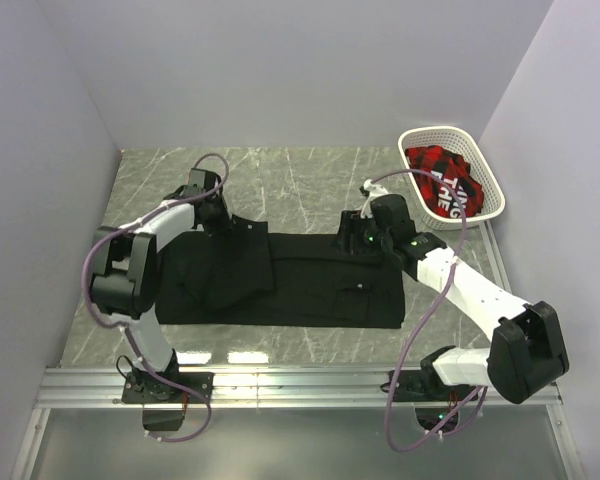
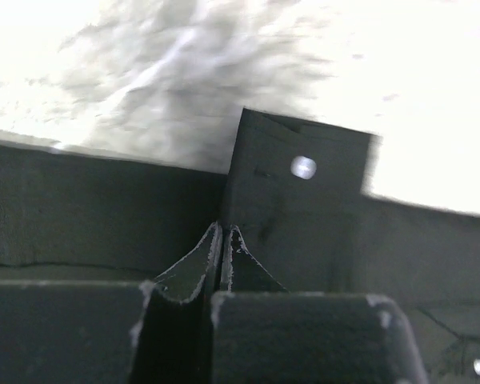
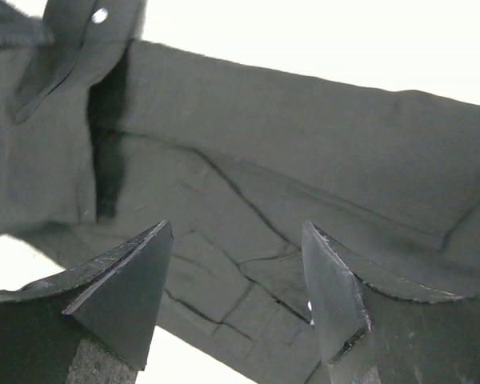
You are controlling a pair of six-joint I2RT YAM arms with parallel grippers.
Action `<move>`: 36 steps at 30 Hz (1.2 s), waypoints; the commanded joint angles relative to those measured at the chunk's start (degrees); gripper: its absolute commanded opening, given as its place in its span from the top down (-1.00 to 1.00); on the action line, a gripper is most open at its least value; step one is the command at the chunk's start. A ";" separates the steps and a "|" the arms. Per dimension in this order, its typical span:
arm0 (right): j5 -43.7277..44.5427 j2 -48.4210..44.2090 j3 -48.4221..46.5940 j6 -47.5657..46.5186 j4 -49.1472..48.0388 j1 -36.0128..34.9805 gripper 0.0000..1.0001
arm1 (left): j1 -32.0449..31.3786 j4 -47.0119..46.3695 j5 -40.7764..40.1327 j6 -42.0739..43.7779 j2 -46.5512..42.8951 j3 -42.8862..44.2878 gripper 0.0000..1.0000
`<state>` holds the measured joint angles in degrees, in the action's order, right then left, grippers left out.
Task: Fold and stack the long sleeve shirts
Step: Fold the shirt
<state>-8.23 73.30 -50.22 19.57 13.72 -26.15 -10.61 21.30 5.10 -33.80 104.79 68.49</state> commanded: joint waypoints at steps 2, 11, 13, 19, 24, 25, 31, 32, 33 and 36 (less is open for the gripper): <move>-3.10 -1.93 -3.74 -3.31 -2.11 -2.41 -0.44 | -3.09 -4.07 0.87 7.50 -10.21 -0.37 0.99; -12.25 1.93 -12.17 -9.54 -2.64 -7.41 -0.47 | -7.75 -6.27 7.72 16.92 -26.03 -7.30 0.99; -13.21 2.20 -13.76 -12.44 -3.43 -8.38 -0.47 | -8.20 -7.41 11.31 17.28 -29.71 -8.89 0.99; -18.65 3.86 -18.06 -19.04 -5.37 -9.88 -0.47 | -10.39 -9.78 18.53 18.15 -37.63 -14.43 0.99; -24.46 8.87 -24.65 -25.19 -2.03 -10.06 -0.47 | -12.33 -9.61 22.75 20.70 -41.24 -16.54 0.99; -26.12 10.79 -27.02 -25.72 -0.63 -9.97 -0.46 | -12.50 -9.52 23.28 21.23 -41.86 -16.72 0.99; -30.18 17.74 -34.32 -29.06 4.28 -10.76 -0.43 | -13.21 -8.82 24.52 22.81 -43.18 -16.55 0.99; -31.22 18.54 -35.03 -30.28 5.43 -11.11 -0.41 | -13.29 -8.91 24.52 23.16 -43.27 -16.46 0.99; -31.58 19.16 -35.65 -30.90 6.58 -11.46 -0.40 | -13.29 -8.99 24.52 23.25 -43.53 -16.37 0.99; -33.07 20.83 -36.62 -32.32 10.01 -12.16 -0.28 | -13.29 -8.99 24.60 23.52 -43.71 -16.37 0.99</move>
<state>-37.45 93.47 -83.94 -9.30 18.94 -37.08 -23.62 14.37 27.73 -12.29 62.65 51.92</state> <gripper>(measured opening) 0.660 0.014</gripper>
